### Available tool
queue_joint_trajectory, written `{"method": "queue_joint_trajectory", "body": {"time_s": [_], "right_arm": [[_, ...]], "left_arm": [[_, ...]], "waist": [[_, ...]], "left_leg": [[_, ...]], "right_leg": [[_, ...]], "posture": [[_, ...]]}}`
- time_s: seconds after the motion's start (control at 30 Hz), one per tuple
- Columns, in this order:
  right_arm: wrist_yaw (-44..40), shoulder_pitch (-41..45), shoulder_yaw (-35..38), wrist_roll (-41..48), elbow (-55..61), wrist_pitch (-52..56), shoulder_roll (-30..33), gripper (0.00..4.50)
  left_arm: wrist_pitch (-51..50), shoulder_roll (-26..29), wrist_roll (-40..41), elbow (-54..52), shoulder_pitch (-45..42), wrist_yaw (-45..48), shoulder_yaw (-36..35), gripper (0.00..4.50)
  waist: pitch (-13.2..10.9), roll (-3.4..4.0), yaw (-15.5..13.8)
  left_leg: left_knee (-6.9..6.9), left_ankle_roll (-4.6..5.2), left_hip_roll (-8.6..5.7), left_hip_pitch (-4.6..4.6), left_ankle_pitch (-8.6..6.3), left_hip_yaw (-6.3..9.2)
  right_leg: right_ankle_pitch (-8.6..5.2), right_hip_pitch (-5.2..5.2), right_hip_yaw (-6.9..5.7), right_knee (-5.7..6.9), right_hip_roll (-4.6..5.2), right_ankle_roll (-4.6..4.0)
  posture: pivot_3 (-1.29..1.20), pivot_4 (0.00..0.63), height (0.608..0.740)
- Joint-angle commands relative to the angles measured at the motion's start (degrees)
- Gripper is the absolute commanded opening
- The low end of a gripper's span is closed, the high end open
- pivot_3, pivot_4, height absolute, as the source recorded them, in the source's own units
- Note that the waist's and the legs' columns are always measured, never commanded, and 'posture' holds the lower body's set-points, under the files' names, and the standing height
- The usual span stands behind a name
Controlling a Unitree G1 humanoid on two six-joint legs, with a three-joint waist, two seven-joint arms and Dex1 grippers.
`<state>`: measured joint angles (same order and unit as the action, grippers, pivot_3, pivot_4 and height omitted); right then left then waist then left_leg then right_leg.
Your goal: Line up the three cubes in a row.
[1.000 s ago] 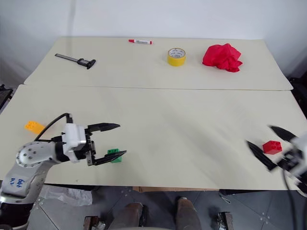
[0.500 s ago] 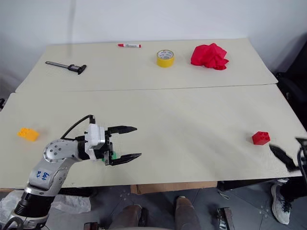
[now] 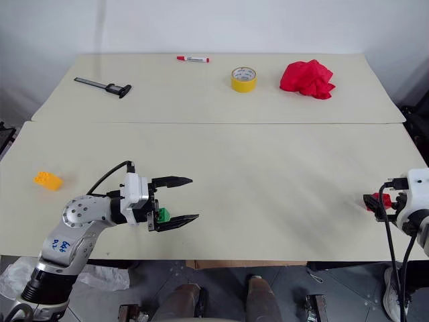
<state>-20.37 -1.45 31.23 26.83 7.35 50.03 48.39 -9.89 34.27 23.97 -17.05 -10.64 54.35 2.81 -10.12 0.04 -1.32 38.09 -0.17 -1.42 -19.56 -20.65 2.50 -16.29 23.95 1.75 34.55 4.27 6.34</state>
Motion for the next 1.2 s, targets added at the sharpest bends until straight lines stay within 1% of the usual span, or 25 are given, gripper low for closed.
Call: {"method": "queue_joint_trajectory", "body": {"time_s": [0.03, 0.07, 0.1, 0.2, 0.23, 0.3, 0.43, 0.5, 0.6, 0.67, 0.8, 0.9, 0.93, 0.97, 1.07, 1.2], "right_arm": [[-1.1, 0.5, -0.3, -1.6, -2.6, -3.1, -1.2, 4.10], [-1.2, 0.7, -0.4, -2.1, -3.2, -4.0, -1.4, 3.90], [-1.5, 1.0, -0.5, -2.3, -3.6, -4.3, -1.5, 3.60], [-3.6, 2.1, -1.4, -2.2, -5.2, -5.5, -1.4, 2.53], [-4.3, 2.5, -1.7, -2.5, -5.8, -6.5, -1.2, 2.25], [-10.3, 3.4, -3.3, -2.2, -5.9, -11.2, 0.1, 1.54], [-25.2, 7.1, -8.8, -0.6, -2.4, -20.8, 2.9, 1.51], [-35.2, 11.5, -15.3, 0.3, -0.4, -25.4, 3.5, 1.51], [-45.9, 19.3, -27.7, -5.2, -2.7, -30.7, 4.7, 1.51], [-51.1, 26.8, -36.0, -9.1, -6.4, -32.7, 2.6, 1.51], [-54.3, 39.2, -46.2, -15.9, -16.6, -36.7, -4.7, 1.51], [-55.9, 44.1, -50.6, -20.2, -23.5, -41.5, -9.0, 1.51], [-56.2, 44.8, -51.2, -21.0, -25.2, -42.8, -9.9, 1.51], [-56.1, 45.7, -51.7, -21.9, -27.3, -44.5, -10.9, 1.51], [-57.4, 46.6, -51.7, -21.9, -30.3, -45.0, -13.0, 1.51], [-58.5, 47.2, -51.4, -22.9, -33.5, -46.9, -13.7, 1.51]], "left_arm": [[0.6, 0.8, -0.3, -2.0, 1.0, -0.4, -1.6, 4.50], [0.8, 0.9, -0.3, -2.0, 1.1, -0.4, -1.7, 4.50], [0.9, 0.9, -0.4, -1.8, 1.2, -0.5, -1.8, 4.50], [1.7, 1.2, -0.8, -0.9, 1.4, -0.4, -2.4, 4.50], [2.0, 1.3, -0.9, -0.6, 1.5, -0.5, -2.7, 4.50], [2.3, 1.4, -0.9, -0.4, 2.4, -0.8, -3.7, 4.50], [2.6, 1.2, -0.8, 0.2, 4.4, -1.8, -5.9, 4.50], [2.6, 1.2, -0.8, 0.6, 5.9, -2.5, -7.4, 4.50], [3.2, 1.4, -1.2, 1.5, 7.6, -2.9, -8.6, 4.50], [3.6, 1.7, -1.4, 1.5, 9.1, -3.2, -9.7, 4.50], [3.9, 2.2, -1.5, 0.2, 12.5, -4.2, -12.5, 4.50], [3.9, 2.0, -1.7, -1.2, 14.6, -5.5, -13.8, 4.50], [3.9, 1.9, -1.6, -1.8, 15.2, -6.0, -14.1, 4.50], [3.9, 1.8, -1.6, -2.1, 15.5, -6.4, -14.2, 4.50], [3.7, 1.6, -1.4, -4.2, 17.7, -7.5, -15.0, 4.50], [3.7, 1.8, -1.3, -5.2, 19.3, -8.3, -15.9, 4.50]], "waist": [[0.0, 0.00, 0.0], [0.0, 0.00, 0.1], [0.0, 0.00, 0.1], [0.0, 0.00, 0.3], [0.0, 0.01, 0.3], [0.0, 0.01, 0.5], [0.0, 0.01, 1.4], [0.0, -0.02, 1.8], [-0.1, -0.09, 2.4], [-0.1, -0.13, 2.5], [-0.1, -0.16, 2.7], [-0.1, -0.17, 2.6], [-0.1, -0.19, 2.4], [-0.1, -0.21, 2.3], [0.0, -0.23, 2.4], [0.0, -0.24, 2.7]], "left_leg": [[0.00, 0.00, 0.00, 0.01, 0.00, -0.01], [0.00, 0.00, 0.01, 0.02, 0.00, -0.02], [0.00, 0.00, 0.02, 0.03, 0.00, -0.04], [0.01, 0.00, 0.02, 0.08, 0.00, -0.12], [0.01, 0.01, 0.02, 0.08, 0.00, -0.12], [0.01, 0.00, 0.03, 0.09, 0.00, -0.13], [0.00, 0.01, 0.08, 0.11, 0.00, -0.18], [-0.01, 0.01, 0.13, 0.15, -0.01, -0.20], [-0.02, -0.03, 0.27, 0.26, -0.04, -0.28], [-0.01, -0.05, 0.27, 0.25, -0.03, -0.20], [0.01, -0.09, 0.19, 0.11, -0.01, -0.19], [0.16, -0.15, 0.12, -0.50, 0.03, -0.14], [0.25, -0.19, 0.09, -0.80, 0.06, -0.03], [0.29, -0.19, 0.09, -0.92, 0.06, -0.03], [0.73, -0.17, 0.03, -1.57, 0.02, 0.02], [0.98, -0.14, 0.00, -1.57, -0.04, 0.02]], "right_leg": [[0.00, 0.00, 0.01, 0.01, 0.00, 0.00], [0.00, 0.00, 0.02, 0.01, -0.02, 0.00], [0.00, 0.00, 0.03, 0.02, -0.04, 0.00], [0.00, 0.00, 0.07, 0.08, -0.06, 0.00], [0.00, 0.00, 0.07, 0.09, -0.06, 0.01], [0.00, 0.00, 0.09, 0.10, -0.08, 0.01], [0.01, 0.00, 0.05, 0.10, -0.15, 0.01], [0.01, 0.00, 0.04, 0.12, -0.17, 0.02], [0.01, -0.01, 0.03, 0.17, -0.30, 0.01], [0.00, -0.01, 0.02, 0.16, -0.27, 0.00], [0.00, 0.13, 0.08, 0.16, -0.10, -0.01], [0.00, 0.73, 0.06, 0.39, 0.00, -0.01], [0.00, 1.07, -0.02, 0.57, 0.03, -0.01], [0.00, 1.17, -0.04, 0.59, 0.03, -0.01], [0.00, 1.71, -0.11, 0.80, 0.08, -0.02], [0.00, 1.61, -0.22, 0.89, 0.11, -0.01]], "posture": [[0.00, 0.150, 0.740], [0.00, 0.150, 0.740], [0.00, 0.150, 0.740], [0.00, 0.150, 0.740], [0.00, 0.150, 0.740], [0.00, 0.150, 0.740], [0.00, 0.150, 0.740], [0.00, 0.150, 0.740], [0.00, 0.150, 0.740], [0.00, 0.150, 0.740], [0.00, 0.150, 0.740], [0.00, 0.150, 0.740], [0.00, 0.150, 0.740], [0.00, 0.150, 0.740], [0.00, 0.150, 0.740], [0.00, 0.150, 0.740]]}}
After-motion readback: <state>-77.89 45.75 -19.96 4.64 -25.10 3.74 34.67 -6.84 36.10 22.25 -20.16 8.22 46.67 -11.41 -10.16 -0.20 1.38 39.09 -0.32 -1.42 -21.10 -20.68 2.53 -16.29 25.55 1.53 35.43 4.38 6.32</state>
